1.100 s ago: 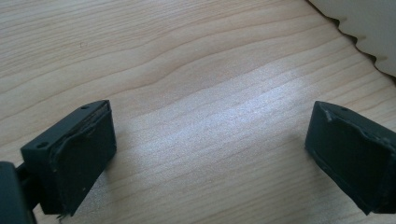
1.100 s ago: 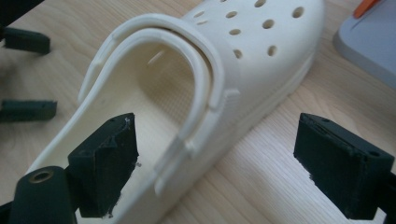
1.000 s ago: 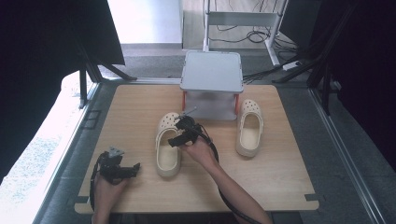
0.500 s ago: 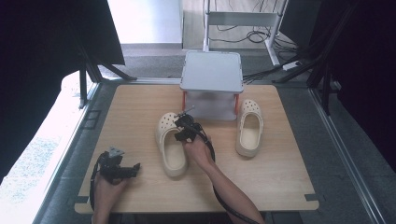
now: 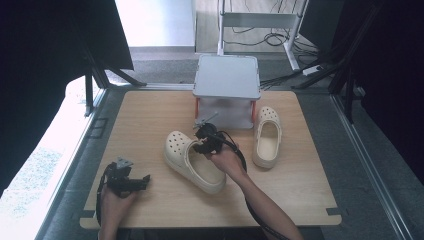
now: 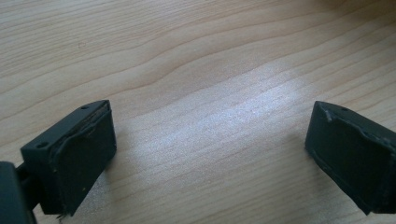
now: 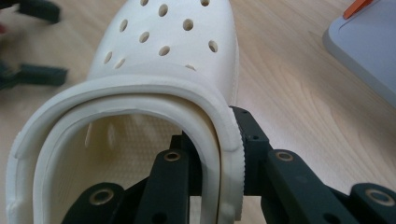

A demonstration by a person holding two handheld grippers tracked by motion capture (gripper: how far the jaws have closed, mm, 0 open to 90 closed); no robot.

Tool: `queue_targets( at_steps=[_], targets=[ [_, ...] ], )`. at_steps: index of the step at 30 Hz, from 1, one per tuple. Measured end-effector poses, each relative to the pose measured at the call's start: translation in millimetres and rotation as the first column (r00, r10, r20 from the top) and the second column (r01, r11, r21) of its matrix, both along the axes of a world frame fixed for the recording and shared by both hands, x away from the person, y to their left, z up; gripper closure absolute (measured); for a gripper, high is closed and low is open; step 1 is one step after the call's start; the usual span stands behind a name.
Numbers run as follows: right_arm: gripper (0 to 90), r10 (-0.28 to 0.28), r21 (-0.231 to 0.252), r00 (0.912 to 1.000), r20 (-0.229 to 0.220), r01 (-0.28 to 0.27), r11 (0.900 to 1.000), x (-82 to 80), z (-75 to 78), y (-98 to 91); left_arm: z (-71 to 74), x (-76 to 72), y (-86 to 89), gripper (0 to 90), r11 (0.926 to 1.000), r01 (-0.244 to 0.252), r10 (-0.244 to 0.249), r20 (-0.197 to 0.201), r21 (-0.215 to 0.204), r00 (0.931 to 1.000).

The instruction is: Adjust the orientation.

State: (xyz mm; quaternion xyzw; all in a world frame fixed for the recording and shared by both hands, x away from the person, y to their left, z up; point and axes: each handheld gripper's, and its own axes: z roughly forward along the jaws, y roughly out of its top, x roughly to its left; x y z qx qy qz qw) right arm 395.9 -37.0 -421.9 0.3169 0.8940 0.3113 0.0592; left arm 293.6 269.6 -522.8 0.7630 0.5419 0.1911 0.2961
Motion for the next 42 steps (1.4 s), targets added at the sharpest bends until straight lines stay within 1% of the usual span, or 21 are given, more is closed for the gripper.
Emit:
queue_targets(
  at_steps=[4,7,9,13,17,22,23,24,28,30,32,35,36,38,40,42],
  targets=[
    [76.9,0.04,0.038,0.9991,-0.011,-0.039,0.9985,-15.3,6.7,-14.7,0.0,0.0,0.0,1.8,1.0,0.0,0.0,0.0,0.0,1.0],
    [76.8,0.065,0.044,0.9979,-0.001,-0.065,0.9969,-28.8,10.0,-23.8,0.1,0.0,0.0,1.8,1.0,0.0,0.0,-0.001,0.0,1.0],
    [76.7,0.078,0.049,0.997,-0.002,-0.078,0.9958,-38.0,11.0,-28.7,0.1,0.0,0.0,1.8,1.0,0.001,-0.001,-0.001,0.0,1.0],
    [76.7,0.098,0.055,0.9952,0.002,-0.098,0.9936,-54.6,9.4,-37.3,0.3,0.0,0.0,1.8,1.0,0.0,0.0,-0.003,0.0,1.0],
    [76.7,0.103,0.048,0.9946,0.01,-0.103,0.9935,-69.1,1.6,-43.3,0.2,-0.1,-0.3,1.9,1.0,-0.002,0.002,-0.003,-0.003,1.0],
    [76.3,0.104,0.029,0.9943,0.022,-0.105,0.994,-83.6,-15.4,-48.3,0.1,-0.2,-0.4,1.9,1.0,-0.004,0.004,-0.001,-0.004,1.0],
    [76.3,0.111,0.025,0.9937,0.02,-0.111,0.9935,-87.5,-21.9,-49.1,0.1,-0.2,-0.4,1.9,1.0,-0.004,0.004,-0.001,-0.004,1.0],
    [76.3,0.111,0.025,0.9937,0.02,-0.111,0.9935,-87.5,-21.9,-49.1,0.1,-0.2,-0.5,1.9,1.0,-0.004,0.004,-0.001,-0.004,1.0],
    [76.0,0.116,0.007,0.9928,0.027,-0.116,0.9932,-91.2,-33.1,-48.4,0.1,-0.2,-0.5,1.9,1.0,-0.003,0.003,-0.001,-0.004,1.0],
    [75.7,0.112,0.015,0.9933,0.028,-0.113,0.9935,-90.5,-35.2,-49.8,0.1,-0.2,-0.4,1.9,1.0,-0.003,0.003,-0.001,-0.004,1.0],
    [72.6,0.116,0.023,0.9931,0.014,-0.116,0.9929,-89.0,-35.9,-51.3,0.1,-0.2,-0.4,2.0,1.0,-0.003,0.003,-0.001,-0.004,1.0],
    [59.7,0.131,0.062,0.9913,-0.002,-0.131,0.9894,-87.2,-33.0,-54.7,0.1,-0.2,-0.4,2.0,1.0,-0.003,0.003,-0.001,-0.004,1.0],
    [55.9,0.14,0.065,0.9901,-0.006,-0.14,0.988,-87.5,-30.9,-56.0,0.1,-0.2,-0.5,2.0,1.0,-0.003,0.003,-0.001,-0.004,1.0],
    [47.7,0.153,0.063,0.9882,0.003,-0.153,0.9862,-89.2,-25.5,-59.7,0.1,-0.2,-0.4,2.0,1.0,-0.003,0.003,-0.001,-0.004,1.0],
    [42.6,0.172,0.062,0.985,-0.007,-0.172,0.9832,-90.1,-19.8,-66.5,0.1,-0.2,-0.4,2.0,1.0,-0.003,0.003,-0.001,-0.004,1.0],
    [38.1,0.157,0.069,0.9876,-0.008,-0.156,0.9854,-90.1,-13.9,-77.2,0.1,-0.2,-0.4,2.0,1.0,-0.003,0.003,-0.001,-0.004,1.0]
  ],
)
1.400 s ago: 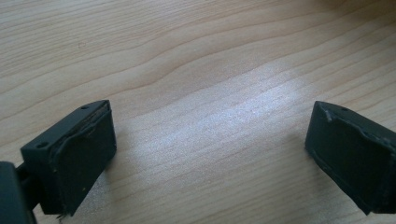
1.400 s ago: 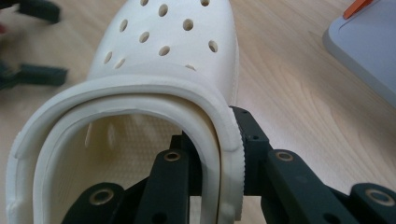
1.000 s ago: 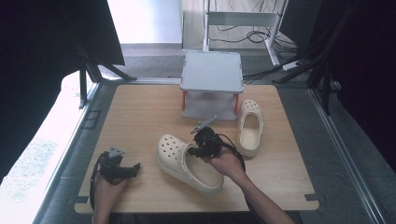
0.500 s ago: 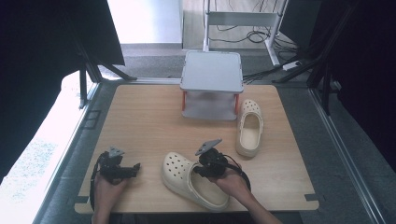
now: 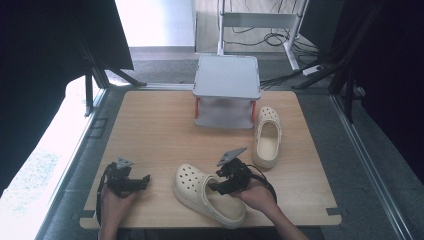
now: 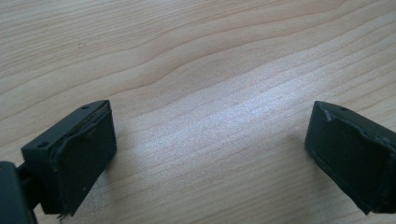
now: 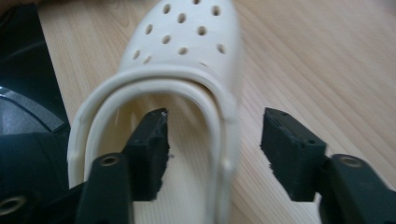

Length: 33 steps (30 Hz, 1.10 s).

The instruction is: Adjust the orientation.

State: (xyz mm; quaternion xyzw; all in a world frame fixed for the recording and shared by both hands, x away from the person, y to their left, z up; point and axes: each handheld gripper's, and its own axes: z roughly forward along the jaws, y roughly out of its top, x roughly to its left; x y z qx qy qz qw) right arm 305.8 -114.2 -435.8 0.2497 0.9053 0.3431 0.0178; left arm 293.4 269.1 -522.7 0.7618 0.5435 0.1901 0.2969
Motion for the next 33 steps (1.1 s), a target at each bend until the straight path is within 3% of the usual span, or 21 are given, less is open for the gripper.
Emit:
queue_targets(
  at_steps=[3,7,12,22,33],
  targets=[
    [35.0,-0.029,0.014,0.9996,-0.004,0.029,0.9995,1.0,8.2,-19.9,0.0,0.0,0.0,2.0,1.0,0.0,0.0,0.0,0.001,1.0],
    [31.0,-0.107,0.011,0.9943,0.001,0.107,0.9942,5.9,15.1,-49.4,0.1,0.0,0.1,2.0,1.0,0.002,-0.002,-0.001,0.002,1.0],
    [24.6,-0.224,-0.006,0.9741,0.031,0.224,0.9745,16.5,16.9,-84.6,0.1,0.0,0.2,2.0,1.0,0.002,-0.002,-0.001,0.002,1.0],
    [22.4,-0.406,-0.006,0.9103,0.081,0.408,0.9131,36.7,17.4,-134.5,0.1,0.0,0.2,2.0,1.0,0.002,-0.002,-0.001,0.002,1.0],
    [22.4,-0.531,-0.014,0.8431,0.082,0.534,0.8452,67.9,13.2,-166.6,0.0,0.0,0.0,2.0,1.0,0.0,0.0,0.0,0.0,1.0]
  ],
)
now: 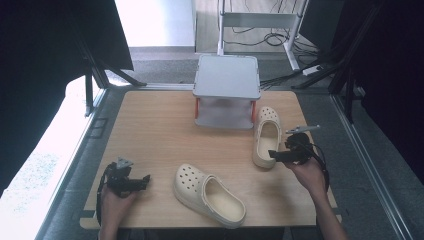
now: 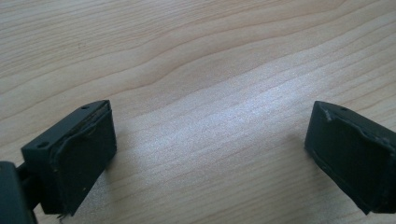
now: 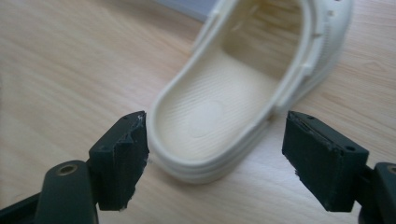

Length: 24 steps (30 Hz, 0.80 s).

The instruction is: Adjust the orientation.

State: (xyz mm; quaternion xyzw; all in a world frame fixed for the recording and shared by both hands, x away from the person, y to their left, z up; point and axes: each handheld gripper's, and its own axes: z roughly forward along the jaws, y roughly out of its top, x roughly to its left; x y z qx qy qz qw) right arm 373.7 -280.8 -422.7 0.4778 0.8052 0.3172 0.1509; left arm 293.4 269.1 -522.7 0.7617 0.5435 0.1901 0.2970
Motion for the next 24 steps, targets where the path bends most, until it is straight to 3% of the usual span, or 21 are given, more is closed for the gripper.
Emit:
queue_targets(
  at_steps=[11,24],
  targets=[
    [22.5,-0.097,0.016,0.9951,-0.016,0.097,0.9951,41.1,-9.0,-9.2,0.1,0.0,0.2,2.0,1.0,0.002,-0.002,-0.001,0.003,1.0],
    [20.9,-0.193,-0.038,0.9801,-0.046,0.191,0.9808,83.0,-26.9,-5.3,0.1,0.0,0.4,2.0,1.0,0.003,-0.003,-0.002,0.005,1.0]
  ],
)
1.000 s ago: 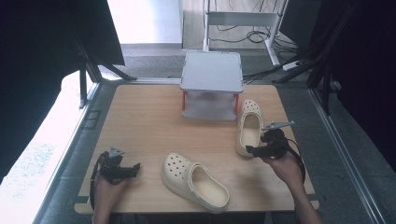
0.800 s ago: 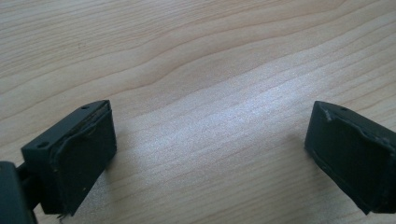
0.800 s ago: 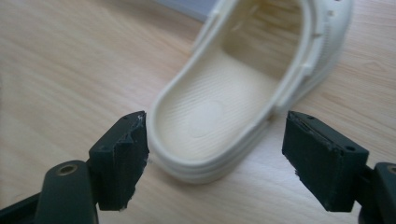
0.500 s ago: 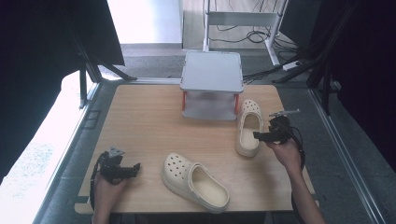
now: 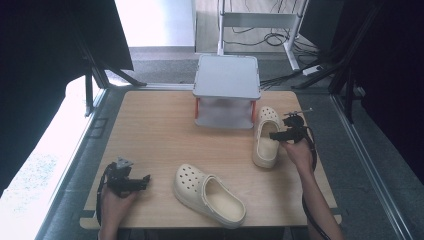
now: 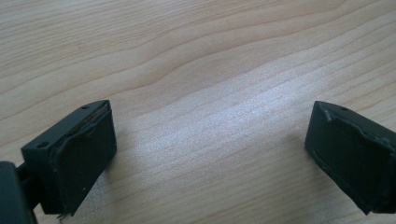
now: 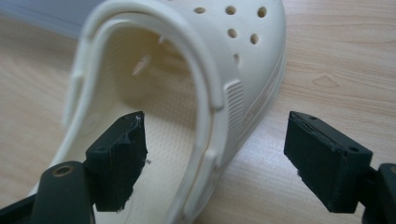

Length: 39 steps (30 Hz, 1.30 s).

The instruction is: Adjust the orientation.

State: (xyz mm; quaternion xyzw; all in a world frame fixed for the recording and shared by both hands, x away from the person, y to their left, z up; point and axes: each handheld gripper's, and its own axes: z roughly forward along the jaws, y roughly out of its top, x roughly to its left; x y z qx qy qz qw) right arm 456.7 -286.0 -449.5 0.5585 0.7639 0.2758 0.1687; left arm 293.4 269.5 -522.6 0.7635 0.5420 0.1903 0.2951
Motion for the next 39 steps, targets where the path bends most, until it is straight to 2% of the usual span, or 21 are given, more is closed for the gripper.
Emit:
queue_targets(
  at_steps=[6,9,12,13,14,17,19,21,23,27,31,36,39],
  targets=[
    [21.0,-0.035,-0.002,0.999,-0.029,0.035,0.9994,15.6,-11.9,3.3,0.0,0.0,-0.1,2.0,1.0,0.0,0.0,0.0,0.0,1.0],
    [23.4,-0.06,0.013,0.9973,-0.041,0.061,0.998,22.2,-17.3,3.6,-0.1,0.0,-0.2,2.0,1.0,-0.002,0.002,0.001,-0.002,1.0],
    [28.9,-0.084,0.019,0.9953,-0.048,0.085,0.9962,26.6,-21.5,4.0,-0.1,0.0,-0.2,1.9,1.0,-0.002,0.002,0.001,-0.003,1.0],
    [33.7,-0.093,0.03,0.9943,-0.051,0.095,0.995,28.4,-23.2,3.9,-0.1,0.0,-0.2,2.0,1.0,-0.002,0.002,0.001,-0.003,1.0],
    [33.7,-0.093,0.03,0.9943,-0.051,0.095,0.995,28.4,-23.2,3.9,-0.1,0.0,-0.2,2.0,1.0,-0.002,0.002,0.001,-0.002,1.0],
    [41.1,-0.111,0.036,0.993,-0.041,0.112,0.993,29.5,-24.6,3.6,0.0,0.0,-0.1,1.9,1.0,-0.001,0.001,0.0,-0.001,1.0],
    [47.9,-0.125,0.021,0.9918,-0.028,0.126,0.9919,28.3,-24.1,3.5,-0.1,0.0,-0.2,2.0,1.0,-0.002,0.002,0.002,-0.003,1.0],
    [50.6,-0.129,0.025,0.9914,-0.026,0.129,0.9913,26.7,-22.9,2.3,0.0,0.0,-0.1,1.9,1.0,-0.001,0.001,0.0,-0.001,1.0],
    [55.2,-0.123,0.01,0.9922,-0.02,0.123,0.9923,24.7,-20.0,2.6,-0.1,0.0,-0.2,2.0,1.0,-0.002,0.002,0.002,-0.003,1.0],
    [65.7,-0.105,-0.06,0.9942,-0.025,0.103,0.9928,22.2,-12.2,3.1,-0.1,0.0,-0.2,2.0,1.0,-0.002,0.002,0.001,-0.003,1.0],
    [73.4,-0.105,-0.087,0.9938,-0.036,0.101,0.9911,21.3,-7.8,-2.8,-0.1,0.0,-0.2,1.9,1.0,-0.002,0.002,0.002,-0.003,1.0],
    [75.7,-0.093,-0.093,0.9948,-0.04,0.089,0.9917,19.0,-4.3,-16.2,-0.1,0.0,-0.2,2.0,1.0,-0.002,0.002,0.001,-0.002,1.0],
    [76.0,-0.074,-0.1,0.9971,-0.02,0.072,0.9924,15.6,-1.9,-22.3,0.0,0.0,0.0,2.0,1.0,0.0,0.0,0.0,0.0,1.0]
  ],
)
